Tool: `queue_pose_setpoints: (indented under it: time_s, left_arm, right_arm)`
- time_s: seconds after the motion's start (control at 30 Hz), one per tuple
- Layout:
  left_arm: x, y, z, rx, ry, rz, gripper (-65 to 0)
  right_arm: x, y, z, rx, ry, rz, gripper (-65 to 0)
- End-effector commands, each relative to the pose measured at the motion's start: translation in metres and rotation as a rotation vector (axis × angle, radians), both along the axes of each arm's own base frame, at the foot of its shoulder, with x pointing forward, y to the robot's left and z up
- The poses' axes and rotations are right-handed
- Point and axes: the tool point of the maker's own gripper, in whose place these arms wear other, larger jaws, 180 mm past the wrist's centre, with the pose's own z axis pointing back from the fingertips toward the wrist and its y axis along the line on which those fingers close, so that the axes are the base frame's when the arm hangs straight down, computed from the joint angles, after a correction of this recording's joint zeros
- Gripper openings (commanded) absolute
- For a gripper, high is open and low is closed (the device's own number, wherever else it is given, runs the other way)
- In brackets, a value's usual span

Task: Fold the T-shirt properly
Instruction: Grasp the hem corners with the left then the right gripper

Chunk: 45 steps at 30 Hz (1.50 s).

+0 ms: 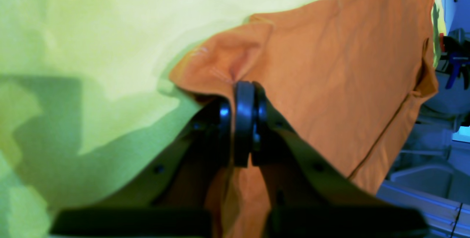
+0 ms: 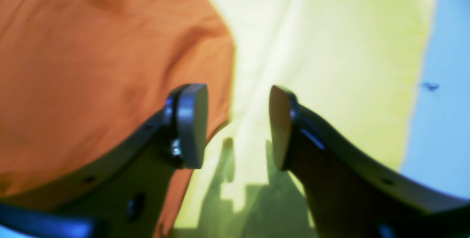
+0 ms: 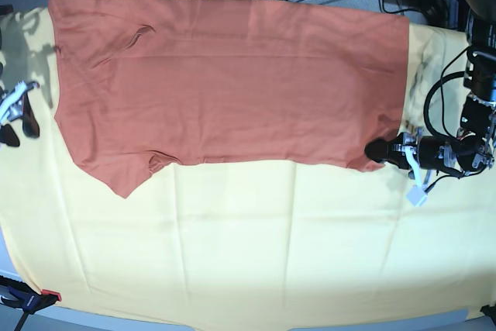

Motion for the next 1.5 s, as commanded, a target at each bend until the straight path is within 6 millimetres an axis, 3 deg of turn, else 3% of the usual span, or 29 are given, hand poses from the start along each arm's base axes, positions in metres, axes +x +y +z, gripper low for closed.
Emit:
queue_pose_setpoints:
  time_s: [0.0,0.07,0.2,0.47,0.67,0.87,1.13,1.3,1.47]
  left_arm:
    - [0.014,0.003,0.02,-0.02,-0.06,0.012,-65.0]
    - [0.015,0.003,0.02,-0.023,-0.063,0.016,-65.0]
    - [0.016,0.003,0.021,-0.025,-0.067,0.019,-65.0]
    - [0.016,0.003,0.021,-0.025,-0.068,0.02,-65.0]
    - [0.016,0.003,0.02,-0.018,-0.066,0.018,-65.0]
    - [0.016,0.003,0.02,-0.019,-0.066,0.018,-65.0]
    - [0.016,0.003,0.02,-0.018,-0.067,0.018,-65.0]
    - [0.016,0.003,0.02,-0.018,-0.067,0.018,-65.0]
    - [0.016,0.003,0.02,-0.019,-0.067,0.019,-65.0]
  right_arm:
    - [0.013,-0.003,0.023,-0.002,-0.083,-0.014,-28.1]
    - [0.024,-0.002,0.031,0.023,-0.133,-0.047,-25.1]
    - [0.044,-0.007,0.035,0.07,-0.182,-0.101,-25.1]
    - [0.092,-0.016,-0.034,0.277,-0.005,-0.159,-25.1]
    - [0.114,-0.019,-0.067,0.404,0.107,-0.21,-25.1]
    - [0.108,-0.023,-0.098,0.525,0.198,-0.284,-25.1]
    - [0.098,0.021,-0.128,0.586,0.313,-0.213,-25.2]
    - [0.08,0.049,-0.132,0.622,0.423,-0.084,-25.2]
    - [0.074,0.053,-0.128,0.653,0.455,-0.054,-27.3]
